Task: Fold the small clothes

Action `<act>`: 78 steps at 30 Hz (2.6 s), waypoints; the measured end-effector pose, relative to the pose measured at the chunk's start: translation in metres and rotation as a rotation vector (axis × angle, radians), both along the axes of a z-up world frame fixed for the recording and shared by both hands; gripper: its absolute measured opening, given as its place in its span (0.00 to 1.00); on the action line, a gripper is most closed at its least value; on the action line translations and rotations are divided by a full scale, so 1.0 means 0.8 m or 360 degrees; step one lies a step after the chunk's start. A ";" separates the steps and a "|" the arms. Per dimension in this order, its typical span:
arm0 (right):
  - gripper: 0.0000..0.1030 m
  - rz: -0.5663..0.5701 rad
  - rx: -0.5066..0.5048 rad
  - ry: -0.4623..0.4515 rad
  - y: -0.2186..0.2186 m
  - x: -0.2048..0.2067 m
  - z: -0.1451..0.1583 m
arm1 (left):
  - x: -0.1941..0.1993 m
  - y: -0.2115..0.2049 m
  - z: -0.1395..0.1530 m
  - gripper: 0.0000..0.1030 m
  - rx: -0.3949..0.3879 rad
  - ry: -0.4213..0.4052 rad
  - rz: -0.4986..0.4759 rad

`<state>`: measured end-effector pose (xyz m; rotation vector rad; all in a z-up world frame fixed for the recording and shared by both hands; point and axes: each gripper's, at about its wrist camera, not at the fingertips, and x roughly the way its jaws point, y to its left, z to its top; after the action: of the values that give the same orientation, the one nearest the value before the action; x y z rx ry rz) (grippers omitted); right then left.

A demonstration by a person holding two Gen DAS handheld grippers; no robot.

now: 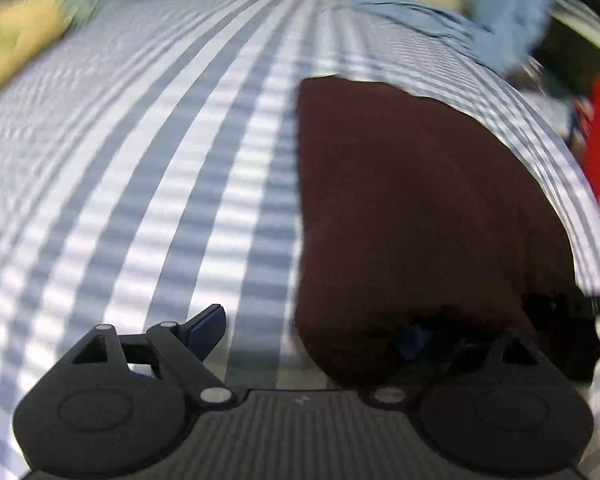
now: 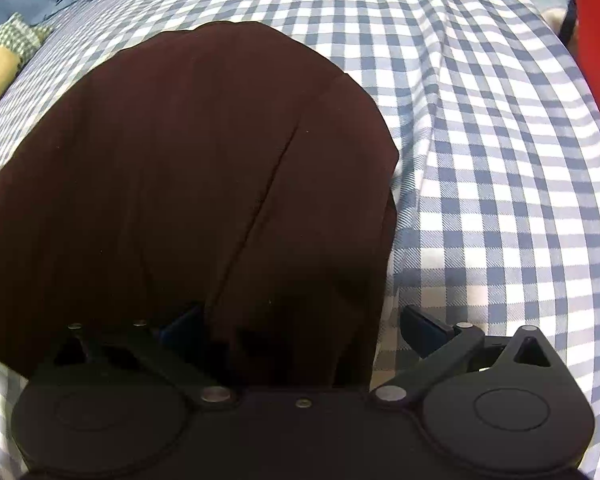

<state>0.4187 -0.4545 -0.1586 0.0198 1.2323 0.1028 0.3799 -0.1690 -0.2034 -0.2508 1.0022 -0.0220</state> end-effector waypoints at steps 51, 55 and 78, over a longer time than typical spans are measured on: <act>0.99 -0.0113 0.0113 -0.0032 -0.015 -0.020 -0.025 | 0.039 0.023 0.024 0.95 -0.0063 0.0064 0.0154; 0.99 -0.0114 0.0113 -0.0040 -0.013 -0.023 -0.027 | 0.035 0.016 0.030 0.95 0.0001 0.0039 0.0132; 1.00 -0.0152 0.0121 -0.0071 -0.013 -0.030 -0.018 | 0.038 0.019 0.039 0.97 0.0021 0.0039 0.0078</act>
<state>0.3951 -0.4650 -0.1727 0.1415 1.1807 0.0666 0.4101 -0.1536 -0.1725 -0.2641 1.0197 0.0324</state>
